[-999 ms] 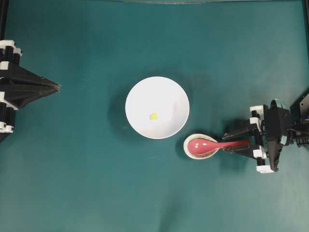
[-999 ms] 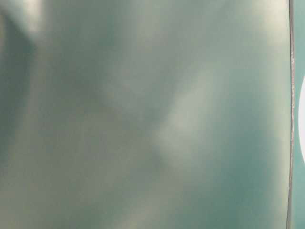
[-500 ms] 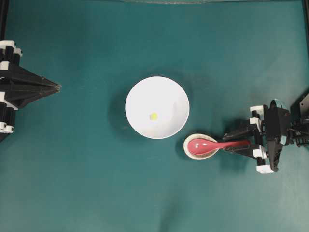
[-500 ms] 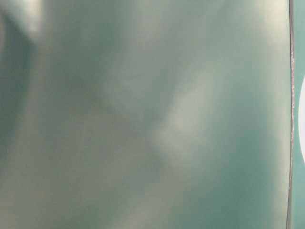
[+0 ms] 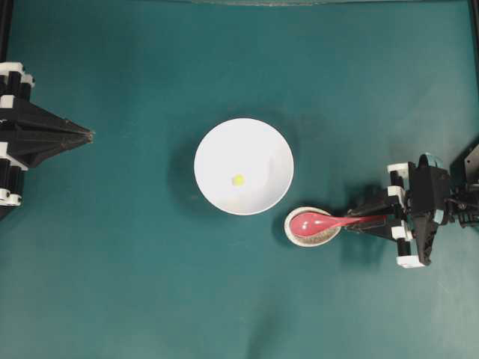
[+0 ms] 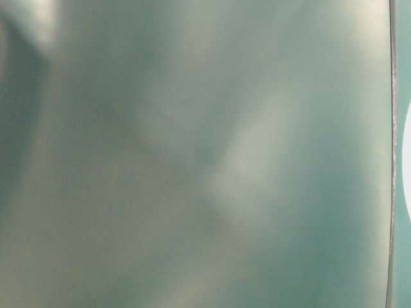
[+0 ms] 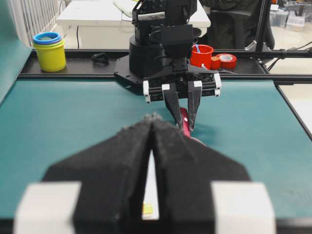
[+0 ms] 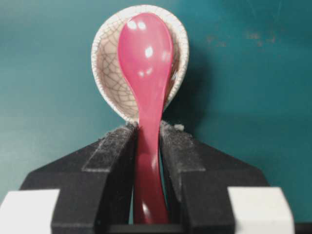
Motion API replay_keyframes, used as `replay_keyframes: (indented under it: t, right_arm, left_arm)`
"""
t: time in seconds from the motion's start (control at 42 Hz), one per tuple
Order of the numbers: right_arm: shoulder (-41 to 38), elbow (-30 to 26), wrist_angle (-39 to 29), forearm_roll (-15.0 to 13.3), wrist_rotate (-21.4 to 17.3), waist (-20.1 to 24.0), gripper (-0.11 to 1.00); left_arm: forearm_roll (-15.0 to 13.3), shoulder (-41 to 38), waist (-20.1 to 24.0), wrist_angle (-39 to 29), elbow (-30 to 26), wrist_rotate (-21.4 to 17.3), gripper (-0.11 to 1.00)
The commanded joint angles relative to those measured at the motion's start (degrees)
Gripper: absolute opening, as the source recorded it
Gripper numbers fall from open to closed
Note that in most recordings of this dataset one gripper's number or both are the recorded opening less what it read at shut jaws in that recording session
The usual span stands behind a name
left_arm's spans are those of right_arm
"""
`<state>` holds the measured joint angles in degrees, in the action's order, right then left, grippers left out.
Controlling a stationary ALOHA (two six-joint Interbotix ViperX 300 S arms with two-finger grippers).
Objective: Scoop the yellow hexagonal prism block from the bowl with a spoon using the right arm.
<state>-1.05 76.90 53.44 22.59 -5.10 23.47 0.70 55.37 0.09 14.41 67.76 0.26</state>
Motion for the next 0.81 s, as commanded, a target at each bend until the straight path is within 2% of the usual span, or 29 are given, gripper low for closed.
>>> replay_keyframes:
  t: [0.0, 0.119, 0.381, 0.476, 0.785]
  right_arm:
    - [1.67, -0.62, 0.18, 0.18, 0.26, 0.18, 0.2]
    - [4.83, -0.7, -1.67, 0.09, 1.23, 0.18, 0.2]
    - [15.21, -1.85, -13.71, 0.09, 5.98, 0.09, 0.2]
    - [18.37, -2.11, -16.88, 0.18, 6.59, 0.0, 0.2]
    - [22.85, -1.49, -19.6, 2.9, 6.59, -2.99, 0.2]
  left_arm:
    - [0.18, -0.53, 0.0, 0.18, -1.23, 0.09, 0.0]
    - [0.18, -0.53, 0.0, 0.18, -1.23, 0.09, 0.01]
    - [0.18, -0.44, 0.0, 0.18, -1.23, 0.09, 0.0]
    - [0.09, -0.35, 0.0, 0.18, -1.23, 0.09, 0.0]
    - [0.18, -0.35, 0.0, 0.09, -1.23, 0.09, 0.01]
